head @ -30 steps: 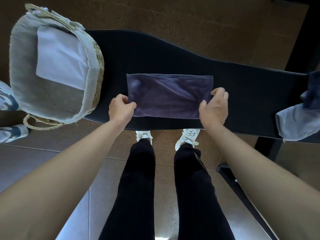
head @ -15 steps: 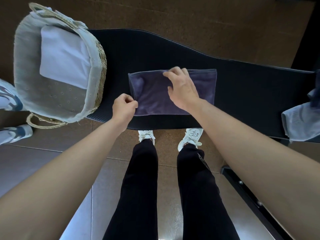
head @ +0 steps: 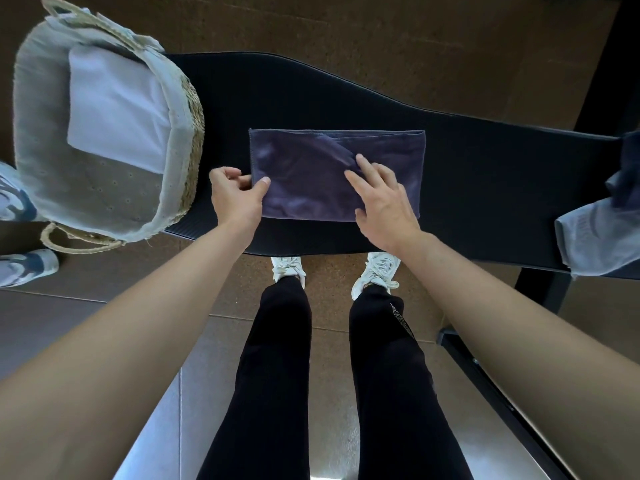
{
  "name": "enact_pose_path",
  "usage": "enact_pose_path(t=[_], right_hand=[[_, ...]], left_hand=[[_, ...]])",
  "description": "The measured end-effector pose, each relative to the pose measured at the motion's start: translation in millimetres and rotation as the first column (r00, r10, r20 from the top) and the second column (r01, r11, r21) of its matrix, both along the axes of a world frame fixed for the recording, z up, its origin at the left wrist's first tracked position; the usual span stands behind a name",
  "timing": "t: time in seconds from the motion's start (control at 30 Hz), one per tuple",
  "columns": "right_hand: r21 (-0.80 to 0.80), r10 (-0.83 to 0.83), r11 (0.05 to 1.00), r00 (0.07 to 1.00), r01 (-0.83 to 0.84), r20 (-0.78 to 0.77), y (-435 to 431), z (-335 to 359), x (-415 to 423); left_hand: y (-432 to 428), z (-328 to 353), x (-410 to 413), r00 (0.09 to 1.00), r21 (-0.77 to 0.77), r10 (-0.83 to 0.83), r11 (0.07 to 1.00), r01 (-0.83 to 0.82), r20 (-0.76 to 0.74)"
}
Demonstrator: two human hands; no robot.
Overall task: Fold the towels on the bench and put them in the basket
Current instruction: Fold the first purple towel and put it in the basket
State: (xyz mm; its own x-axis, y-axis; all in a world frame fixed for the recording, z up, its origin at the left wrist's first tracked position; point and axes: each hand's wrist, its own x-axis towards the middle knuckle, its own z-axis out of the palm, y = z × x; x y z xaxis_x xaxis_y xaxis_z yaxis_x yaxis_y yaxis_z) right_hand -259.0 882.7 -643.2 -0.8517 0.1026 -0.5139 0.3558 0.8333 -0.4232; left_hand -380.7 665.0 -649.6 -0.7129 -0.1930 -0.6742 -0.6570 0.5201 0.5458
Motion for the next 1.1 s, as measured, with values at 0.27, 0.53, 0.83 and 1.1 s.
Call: enact_pose_path(t=[0.27, 0.53, 0.83, 1.1], right_hand=[[-0.208, -0.273, 0.942, 0.962, 0.265, -0.011, 4, 20, 6], [-0.713, -0.604, 0.34, 0.724, 0.613, 0.334, -12, 56, -24], [-0.653, -0.645, 0.399, 0.703, 0.644, 0.299, -1, 47, -34], [-0.514, -0.711, 0.476, 0.656, 0.714, 0.252, 13, 27, -27]], left_hand=[[15, 36, 0, 0.996, 0.214, -0.09, 0.973, 0.09, -0.011], [67, 64, 25, 0.944, 0.335, -0.316, 0.883, 0.329, -0.096], [84, 59, 39, 0.913, 0.295, -0.398, 0.864, 0.407, -0.094], [79, 38, 34, 0.921, 0.04, -0.375, 0.924, 0.381, -0.109]])
